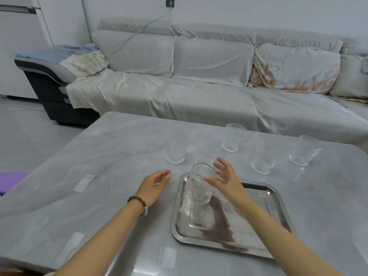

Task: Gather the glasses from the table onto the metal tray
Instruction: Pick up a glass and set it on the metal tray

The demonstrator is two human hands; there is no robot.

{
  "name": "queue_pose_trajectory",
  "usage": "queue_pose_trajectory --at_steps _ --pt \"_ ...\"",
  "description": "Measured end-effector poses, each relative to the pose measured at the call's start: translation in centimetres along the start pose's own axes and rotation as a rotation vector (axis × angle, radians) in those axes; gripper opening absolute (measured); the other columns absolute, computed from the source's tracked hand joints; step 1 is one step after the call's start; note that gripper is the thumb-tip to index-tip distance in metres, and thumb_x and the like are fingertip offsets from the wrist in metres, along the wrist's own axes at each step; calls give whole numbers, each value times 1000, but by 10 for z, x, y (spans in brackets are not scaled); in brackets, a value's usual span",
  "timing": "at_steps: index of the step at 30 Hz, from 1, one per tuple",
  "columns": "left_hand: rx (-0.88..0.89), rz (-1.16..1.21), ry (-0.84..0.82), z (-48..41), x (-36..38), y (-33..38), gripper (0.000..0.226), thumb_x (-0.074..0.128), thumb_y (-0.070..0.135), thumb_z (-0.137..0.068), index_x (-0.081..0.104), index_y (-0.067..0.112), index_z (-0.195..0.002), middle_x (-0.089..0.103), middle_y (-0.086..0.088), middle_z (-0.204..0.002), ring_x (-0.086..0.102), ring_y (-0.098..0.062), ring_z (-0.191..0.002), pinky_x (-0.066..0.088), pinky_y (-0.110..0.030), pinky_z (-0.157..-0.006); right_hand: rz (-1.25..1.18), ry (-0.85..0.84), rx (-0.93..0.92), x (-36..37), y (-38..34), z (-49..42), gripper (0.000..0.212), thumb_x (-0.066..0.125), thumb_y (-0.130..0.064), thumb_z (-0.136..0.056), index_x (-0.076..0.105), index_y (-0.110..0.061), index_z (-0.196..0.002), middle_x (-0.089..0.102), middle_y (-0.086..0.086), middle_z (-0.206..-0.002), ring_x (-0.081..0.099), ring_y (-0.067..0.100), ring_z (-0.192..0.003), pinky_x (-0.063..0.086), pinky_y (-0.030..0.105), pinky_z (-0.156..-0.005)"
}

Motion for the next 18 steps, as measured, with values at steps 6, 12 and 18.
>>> queue_pose_trajectory --at_steps 6,12,18 --pt "78 -83 150 -55 -34 44 58 61 39 -83 41 22 -134 43 7 -138 48 -11 -112 39 -20 -85 -11 99 -61 -20 -48 -55 81 79 -51 -58 47 -31 -129 50 -9 -135 50 13 -123 41 34 -104" --pt "60 -171 101 -109 -22 57 89 74 45 -70 26 26 -143 28 2 -151 36 -19 -132 37 -33 -101 115 87 -68 -8 -45 -109 68 80 -42 -68 51 -33 -129 46 -11 -140 38 10 -132 32 26 -97" --pt "46 -196 50 -139 -6 48 102 80 48 -58 26 25 -142 33 1 -149 37 -20 -132 34 -30 -102 240 75 -95 3 -29 -121 69 79 -46 -68 50 -35 -129 44 -13 -136 35 1 -122 28 23 -99"
Point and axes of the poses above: each hand's wrist, its own z-axis away from the middle knuckle, its own x-axis out of the palm, y = z × x, the point moved 4 cm from there along -z, towards the middle knuckle
